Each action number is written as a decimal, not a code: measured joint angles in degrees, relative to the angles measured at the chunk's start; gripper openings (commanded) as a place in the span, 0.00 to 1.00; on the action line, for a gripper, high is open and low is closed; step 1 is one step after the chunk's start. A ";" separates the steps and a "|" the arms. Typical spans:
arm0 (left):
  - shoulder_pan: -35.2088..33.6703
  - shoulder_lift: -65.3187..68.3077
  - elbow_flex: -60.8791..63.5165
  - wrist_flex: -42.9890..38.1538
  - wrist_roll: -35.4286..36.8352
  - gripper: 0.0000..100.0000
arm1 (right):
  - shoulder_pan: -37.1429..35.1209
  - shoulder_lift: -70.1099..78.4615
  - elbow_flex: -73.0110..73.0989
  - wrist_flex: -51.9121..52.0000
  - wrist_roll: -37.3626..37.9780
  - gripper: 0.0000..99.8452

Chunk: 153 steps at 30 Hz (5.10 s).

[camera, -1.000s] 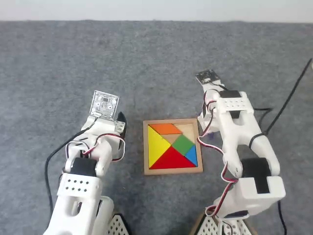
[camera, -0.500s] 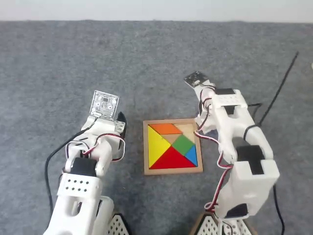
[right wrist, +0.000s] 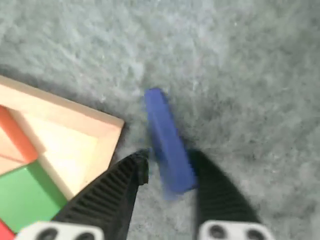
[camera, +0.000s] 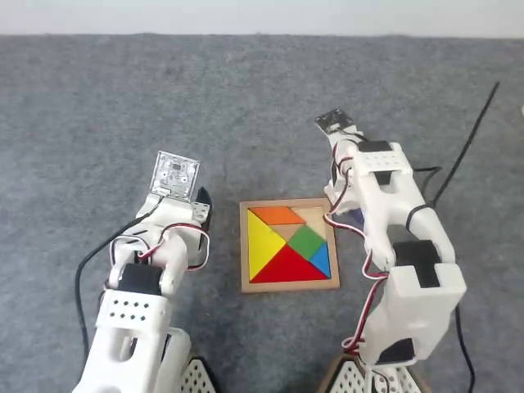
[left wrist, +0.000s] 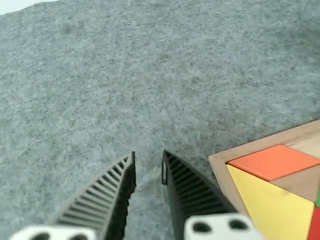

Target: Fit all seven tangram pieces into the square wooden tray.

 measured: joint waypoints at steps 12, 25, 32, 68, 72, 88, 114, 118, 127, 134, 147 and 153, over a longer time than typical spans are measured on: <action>0.00 0.00 0.00 0.00 0.00 0.09 | -1.85 0.00 -15.38 21.10 -9.41 0.01; 1.85 0.00 0.00 0.00 -1.58 0.09 | -16.70 -4.04 -12.04 18.73 -3.69 0.01; 2.46 0.00 0.62 0.00 -1.58 0.09 | -16.70 -4.13 -5.63 15.12 -1.67 0.01; 2.46 0.00 0.62 0.00 -1.58 0.09 | -17.32 -4.31 -1.14 9.93 5.27 0.18; 2.46 0.00 0.62 0.00 -1.58 0.09 | -16.44 -4.31 -3.25 10.02 5.36 0.18; 2.46 0.00 0.62 0.00 -1.58 0.09 | -12.22 -5.71 -7.56 14.24 9.32 0.18; 2.37 0.00 2.02 -3.78 -1.58 0.09 | 1.23 -75.08 52.04 1.23 -2.81 0.02; 0.88 0.00 3.25 -3.87 -1.58 0.09 | 1.67 -80.62 55.47 0.88 -2.81 0.02; -6.51 -8.18 13.01 -7.12 -2.73 0.09 | 1.49 -84.22 65.93 -5.01 -2.81 0.02; -6.68 -31.03 20.04 2.37 -4.04 0.09 | 1.49 -84.22 67.60 -5.63 -2.81 0.02; -6.15 -41.58 19.87 16.53 -4.22 0.09 | 1.49 -84.22 77.89 -16.26 -2.81 0.02; -6.15 -41.58 19.87 18.90 -4.40 0.09 | 1.49 -84.22 77.89 -16.88 -2.81 0.02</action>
